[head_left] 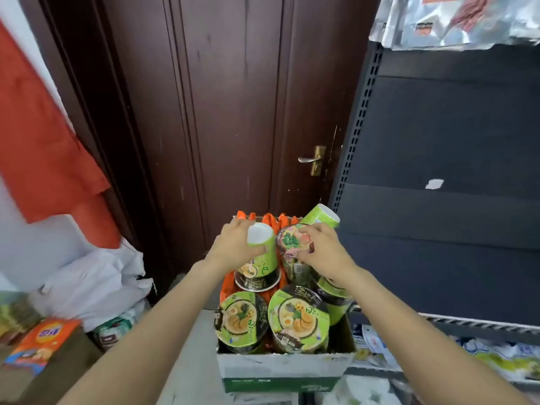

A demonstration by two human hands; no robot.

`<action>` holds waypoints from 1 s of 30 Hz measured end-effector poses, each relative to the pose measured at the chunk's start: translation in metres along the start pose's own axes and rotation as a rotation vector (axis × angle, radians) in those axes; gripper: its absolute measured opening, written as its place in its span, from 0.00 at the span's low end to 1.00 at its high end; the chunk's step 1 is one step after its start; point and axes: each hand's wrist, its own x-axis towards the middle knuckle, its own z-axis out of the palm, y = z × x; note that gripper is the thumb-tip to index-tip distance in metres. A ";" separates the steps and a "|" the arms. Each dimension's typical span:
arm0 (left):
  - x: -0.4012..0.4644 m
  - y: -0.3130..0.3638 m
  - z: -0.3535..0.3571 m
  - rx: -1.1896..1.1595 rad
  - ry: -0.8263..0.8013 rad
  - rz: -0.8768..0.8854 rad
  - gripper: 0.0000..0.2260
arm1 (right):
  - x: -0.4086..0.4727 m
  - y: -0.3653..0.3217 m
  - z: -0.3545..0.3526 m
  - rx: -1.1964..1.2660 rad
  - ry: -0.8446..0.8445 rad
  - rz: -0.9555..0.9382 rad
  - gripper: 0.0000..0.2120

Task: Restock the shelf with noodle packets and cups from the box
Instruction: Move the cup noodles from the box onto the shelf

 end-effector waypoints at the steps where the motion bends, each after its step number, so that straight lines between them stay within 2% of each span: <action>1: 0.004 0.000 0.002 -0.003 -0.030 -0.035 0.34 | 0.005 0.005 0.001 -0.004 -0.019 0.009 0.30; 6: 0.018 -0.002 0.006 -0.076 -0.063 -0.096 0.45 | 0.025 0.021 0.007 0.011 -0.152 0.093 0.44; 9: 0.023 -0.003 0.004 -0.066 -0.042 -0.091 0.49 | 0.035 0.028 0.013 0.059 -0.118 0.114 0.48; 13: 0.023 -0.007 -0.002 -0.054 0.005 -0.060 0.48 | 0.036 0.024 0.015 0.101 -0.069 0.111 0.51; 16: 0.019 -0.003 -0.013 -0.105 0.149 -0.021 0.45 | 0.033 0.017 0.007 0.154 0.010 0.091 0.50; 20: 0.018 0.010 -0.030 -0.206 0.386 0.079 0.37 | 0.023 0.000 -0.017 0.292 0.151 0.062 0.48; 24: 0.021 0.033 -0.046 -0.284 0.525 0.173 0.31 | 0.014 -0.011 -0.047 0.317 0.290 0.054 0.47; 30: 0.027 0.096 -0.052 -0.286 0.566 0.328 0.29 | -0.009 0.006 -0.095 0.322 0.435 0.073 0.41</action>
